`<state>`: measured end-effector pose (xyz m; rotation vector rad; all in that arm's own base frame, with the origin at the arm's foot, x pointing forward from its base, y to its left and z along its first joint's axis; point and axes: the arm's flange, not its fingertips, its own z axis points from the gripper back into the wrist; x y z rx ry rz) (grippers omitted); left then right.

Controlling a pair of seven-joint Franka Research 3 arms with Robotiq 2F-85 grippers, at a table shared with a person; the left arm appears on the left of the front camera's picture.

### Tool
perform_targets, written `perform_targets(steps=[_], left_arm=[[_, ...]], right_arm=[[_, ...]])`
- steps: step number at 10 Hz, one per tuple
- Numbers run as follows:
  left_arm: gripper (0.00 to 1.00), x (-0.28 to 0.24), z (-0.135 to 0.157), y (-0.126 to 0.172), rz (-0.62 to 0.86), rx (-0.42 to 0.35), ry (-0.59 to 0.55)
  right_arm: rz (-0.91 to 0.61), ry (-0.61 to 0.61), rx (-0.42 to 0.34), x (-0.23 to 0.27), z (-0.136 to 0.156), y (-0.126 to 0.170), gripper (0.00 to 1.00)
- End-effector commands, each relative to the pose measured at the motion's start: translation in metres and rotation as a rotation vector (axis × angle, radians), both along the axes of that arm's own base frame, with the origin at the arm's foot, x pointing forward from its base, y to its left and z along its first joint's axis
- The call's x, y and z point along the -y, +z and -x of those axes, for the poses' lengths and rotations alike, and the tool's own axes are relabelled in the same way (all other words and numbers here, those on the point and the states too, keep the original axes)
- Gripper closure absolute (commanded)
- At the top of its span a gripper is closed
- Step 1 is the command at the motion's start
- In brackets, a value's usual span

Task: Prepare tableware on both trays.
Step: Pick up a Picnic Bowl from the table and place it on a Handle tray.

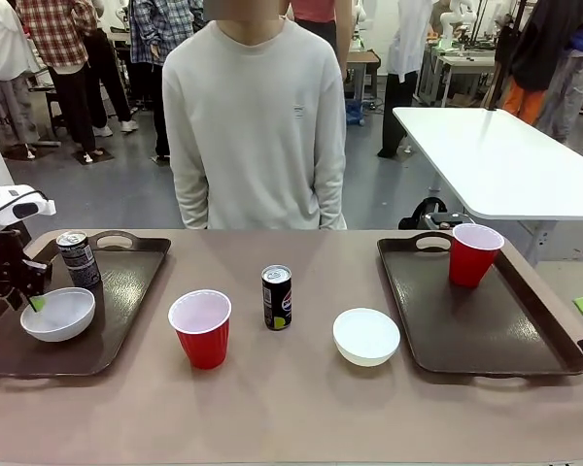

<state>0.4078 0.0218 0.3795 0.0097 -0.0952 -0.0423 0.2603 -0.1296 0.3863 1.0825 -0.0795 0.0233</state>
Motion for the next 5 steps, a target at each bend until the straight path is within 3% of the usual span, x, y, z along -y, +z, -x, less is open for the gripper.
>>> perform_targets(steps=[1, 2, 3, 4, 5], left_arm=[[0.53, 0.006, 0.028, 0.032, -0.006, -0.013, -0.020], [0.00, 0.009, 0.040, 0.041, 0.001, -0.005, -0.039], [0.33, 0.011, 0.049, 0.051, 0.006, 0.001, -0.058], [0.00, 0.011, 0.062, 0.061, 0.010, 0.009, -0.067], [0.13, 0.011, 0.070, 0.067, 0.012, 0.018, -0.073]], right_arm=[[-0.013, 0.008, 0.007, 0.001, 0.001, -0.001, 0.00], [-0.013, 0.008, 0.007, 0.001, 0.001, -0.001, 0.00], [-0.013, 0.008, 0.007, 0.001, 0.001, -0.001, 0.00], [-0.013, 0.008, 0.007, 0.001, 0.001, -0.001, 0.00], [-0.013, 0.008, 0.007, 0.001, 0.001, -0.001, 0.00]])
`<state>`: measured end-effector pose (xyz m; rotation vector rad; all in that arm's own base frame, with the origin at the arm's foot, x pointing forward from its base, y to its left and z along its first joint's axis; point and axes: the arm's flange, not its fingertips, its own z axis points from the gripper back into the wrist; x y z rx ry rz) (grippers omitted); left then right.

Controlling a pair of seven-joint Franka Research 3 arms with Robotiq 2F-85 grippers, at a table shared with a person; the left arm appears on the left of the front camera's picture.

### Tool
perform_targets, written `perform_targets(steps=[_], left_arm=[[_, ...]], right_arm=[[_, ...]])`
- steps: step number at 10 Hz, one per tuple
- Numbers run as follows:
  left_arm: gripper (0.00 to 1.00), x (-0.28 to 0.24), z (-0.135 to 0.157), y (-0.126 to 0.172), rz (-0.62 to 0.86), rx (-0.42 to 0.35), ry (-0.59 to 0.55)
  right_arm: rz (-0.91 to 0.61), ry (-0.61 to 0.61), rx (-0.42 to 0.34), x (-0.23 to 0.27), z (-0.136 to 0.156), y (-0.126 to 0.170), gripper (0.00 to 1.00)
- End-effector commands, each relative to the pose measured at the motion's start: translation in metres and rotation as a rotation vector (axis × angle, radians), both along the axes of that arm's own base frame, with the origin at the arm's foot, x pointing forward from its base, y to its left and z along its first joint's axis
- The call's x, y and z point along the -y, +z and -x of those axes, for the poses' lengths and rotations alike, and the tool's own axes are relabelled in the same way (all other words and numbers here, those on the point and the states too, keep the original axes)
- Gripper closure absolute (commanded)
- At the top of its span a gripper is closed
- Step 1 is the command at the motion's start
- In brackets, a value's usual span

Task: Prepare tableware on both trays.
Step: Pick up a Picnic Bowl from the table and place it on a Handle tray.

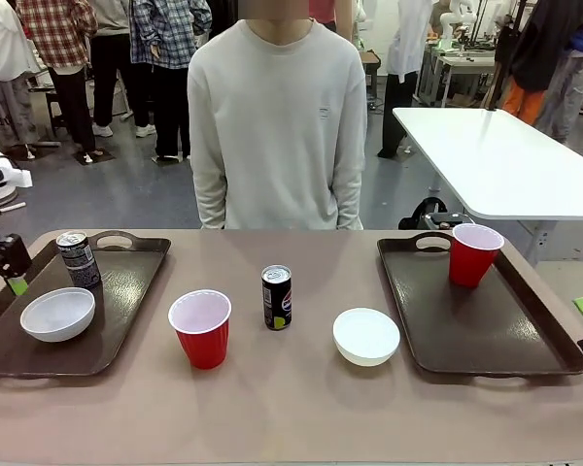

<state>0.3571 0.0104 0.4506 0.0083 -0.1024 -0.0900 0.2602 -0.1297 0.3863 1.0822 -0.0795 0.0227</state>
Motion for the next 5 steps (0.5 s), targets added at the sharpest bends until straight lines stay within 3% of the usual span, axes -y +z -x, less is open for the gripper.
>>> perform_targets(steps=[1, 2, 3, 5], left_arm=[[0.13, -0.002, 0.025, -0.003, 0.030, 0.026, -0.027], [0.13, 0.000, 0.027, 0.003, 0.082, 0.023, -0.046], [0.13, -0.047, 0.029, 0.045, 0.653, -0.002, 0.008], [0.13, -0.065, 0.028, 0.053, 0.758, -0.047, -0.006]], right_arm=[[-0.013, 0.009, 0.008, 0.001, 0.000, -0.001, 0.00], [-0.013, 0.009, 0.008, 0.001, 0.000, -0.001, 0.00], [0.000, 0.000, 0.000, 0.000, 0.000, 0.000, 0.00], [0.120, -0.021, -0.078, 0.001, 0.013, 0.009, 0.00]])
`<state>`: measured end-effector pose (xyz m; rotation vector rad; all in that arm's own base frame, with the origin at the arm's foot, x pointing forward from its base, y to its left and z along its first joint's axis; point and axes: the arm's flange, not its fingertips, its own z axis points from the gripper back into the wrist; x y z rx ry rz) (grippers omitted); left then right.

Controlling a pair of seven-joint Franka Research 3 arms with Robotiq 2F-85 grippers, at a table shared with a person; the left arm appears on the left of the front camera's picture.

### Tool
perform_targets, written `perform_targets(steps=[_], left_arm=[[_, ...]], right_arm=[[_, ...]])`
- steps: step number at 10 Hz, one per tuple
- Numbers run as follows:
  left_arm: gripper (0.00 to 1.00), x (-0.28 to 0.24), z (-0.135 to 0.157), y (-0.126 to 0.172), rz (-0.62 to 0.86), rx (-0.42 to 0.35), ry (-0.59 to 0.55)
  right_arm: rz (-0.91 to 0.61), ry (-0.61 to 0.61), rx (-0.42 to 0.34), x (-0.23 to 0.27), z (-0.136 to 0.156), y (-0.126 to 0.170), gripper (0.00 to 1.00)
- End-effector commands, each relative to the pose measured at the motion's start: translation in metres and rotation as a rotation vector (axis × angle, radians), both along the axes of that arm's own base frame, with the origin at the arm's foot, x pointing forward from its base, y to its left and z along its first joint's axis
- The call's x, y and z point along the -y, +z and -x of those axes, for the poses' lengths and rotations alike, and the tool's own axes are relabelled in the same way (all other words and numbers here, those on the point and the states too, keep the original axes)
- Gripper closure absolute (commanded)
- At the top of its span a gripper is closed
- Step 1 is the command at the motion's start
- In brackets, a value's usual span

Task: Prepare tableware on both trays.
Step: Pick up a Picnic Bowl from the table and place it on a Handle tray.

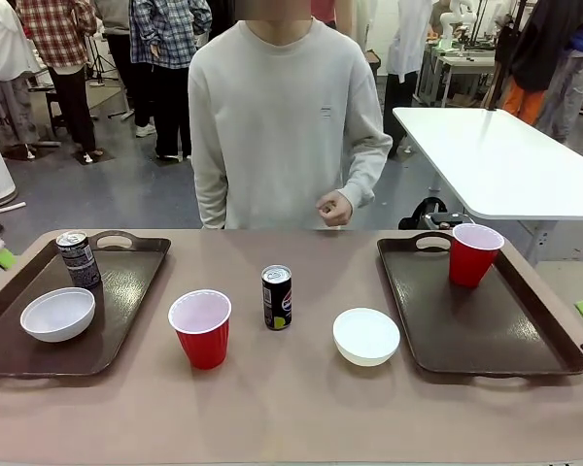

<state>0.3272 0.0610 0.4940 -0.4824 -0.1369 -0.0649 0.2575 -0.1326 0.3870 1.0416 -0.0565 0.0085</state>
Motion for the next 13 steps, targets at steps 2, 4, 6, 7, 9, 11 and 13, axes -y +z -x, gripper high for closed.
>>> perform_targets(steps=[2, 4, 6, 7, 9, 11, 13], left_arm=[[0.13, -0.050, -0.001, 0.010, 0.480, -0.072, -0.023], [0.13, -0.064, -0.001, 0.009, 0.569, -0.089, -0.027], [0.13, -0.079, -0.004, 0.002, 0.722, -0.079, -0.026], [0.13, -0.089, -0.003, 0.002, 0.773, -0.066, -0.031], [0.13, -0.106, 0.007, -0.004, 0.840, -0.017, 0.009], [0.13, -0.111, 0.015, -0.008, 0.880, 0.027, 0.013], [0.13, -0.099, 0.025, -0.010, 0.850, 0.037, -0.037]], right_arm=[[0.306, -0.081, -0.065, -0.038, 0.009, 0.044, 0.00], [0.502, -0.107, -0.072, -0.097, -0.010, 0.084, 0.00], [0.615, -0.097, -0.050, -0.165, -0.018, 0.112, 0.00], [0.654, -0.091, -0.062, -0.192, -0.017, 0.118, 0.00], [0.715, -0.055, -0.072, -0.242, -0.014, 0.125, 0.00], [0.754, -0.048, -0.082, -0.262, -0.020, 0.125, 0.00], [0.725, -0.031, -0.067, -0.261, -0.006, 0.124, 0.00]])
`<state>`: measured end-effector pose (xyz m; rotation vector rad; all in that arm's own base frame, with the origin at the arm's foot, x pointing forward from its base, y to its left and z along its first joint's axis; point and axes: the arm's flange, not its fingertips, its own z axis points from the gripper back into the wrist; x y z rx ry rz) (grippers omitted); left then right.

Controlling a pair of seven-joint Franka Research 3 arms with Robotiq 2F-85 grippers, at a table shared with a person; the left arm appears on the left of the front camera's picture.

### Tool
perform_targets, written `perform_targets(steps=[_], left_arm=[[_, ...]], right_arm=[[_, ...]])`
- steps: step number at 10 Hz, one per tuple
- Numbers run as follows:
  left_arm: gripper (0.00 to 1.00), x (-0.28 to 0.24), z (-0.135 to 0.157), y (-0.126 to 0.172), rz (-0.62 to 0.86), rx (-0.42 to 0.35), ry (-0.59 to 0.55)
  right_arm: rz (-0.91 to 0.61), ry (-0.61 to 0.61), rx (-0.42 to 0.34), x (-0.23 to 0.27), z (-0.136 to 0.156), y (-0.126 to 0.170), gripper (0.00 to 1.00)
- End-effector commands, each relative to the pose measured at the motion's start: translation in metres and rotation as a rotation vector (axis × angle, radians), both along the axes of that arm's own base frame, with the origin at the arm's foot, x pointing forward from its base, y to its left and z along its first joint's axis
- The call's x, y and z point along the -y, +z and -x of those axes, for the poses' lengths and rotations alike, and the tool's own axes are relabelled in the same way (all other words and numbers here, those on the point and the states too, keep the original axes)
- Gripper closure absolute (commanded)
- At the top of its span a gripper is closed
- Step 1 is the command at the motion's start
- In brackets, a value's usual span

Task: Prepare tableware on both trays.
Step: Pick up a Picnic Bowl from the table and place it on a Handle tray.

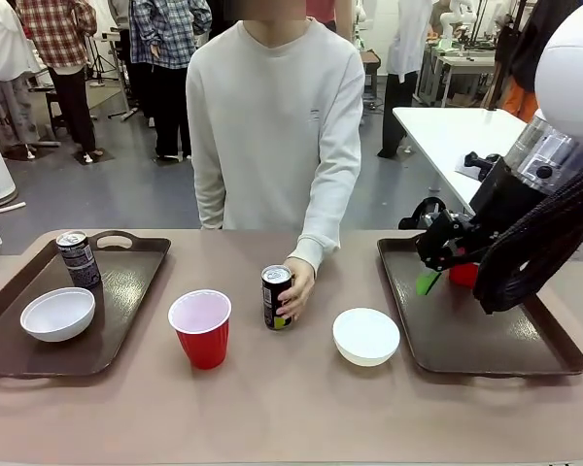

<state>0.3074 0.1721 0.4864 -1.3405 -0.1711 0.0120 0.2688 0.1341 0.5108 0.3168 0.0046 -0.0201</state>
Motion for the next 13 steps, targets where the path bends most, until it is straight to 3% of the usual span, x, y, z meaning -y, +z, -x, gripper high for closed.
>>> perform_targets(steps=[1, 3, 4, 7, 9, 13], left_arm=[[0.13, -0.004, -0.002, 0.001, 0.001, -0.016, 0.013], [0.13, -0.004, -0.002, 0.001, 0.001, -0.016, 0.013], [0.13, -0.004, -0.002, 0.001, 0.001, -0.016, 0.013], [0.13, -0.004, -0.002, 0.001, 0.001, -0.016, 0.013], [0.13, -0.004, -0.002, 0.001, 0.001, -0.016, 0.013], [0.13, -0.004, -0.002, 0.001, 0.001, -0.016, 0.013]], right_arm=[[0.001, -0.014, 0.008, 0.005, 0.005, 0.001, 0.00], [-0.008, 0.000, 0.001, 0.001, 0.001, 0.001, 0.00], [0.087, -0.031, -0.008, 0.023, -0.003, -0.016, 0.00], [0.225, 0.057, 0.027, 0.018, -0.027, -0.036, 0.00], [0.207, 0.113, 0.035, 0.019, -0.029, -0.037, 0.00], [0.230, 0.147, 0.133, 0.021, -0.033, -0.038, 0.00]])
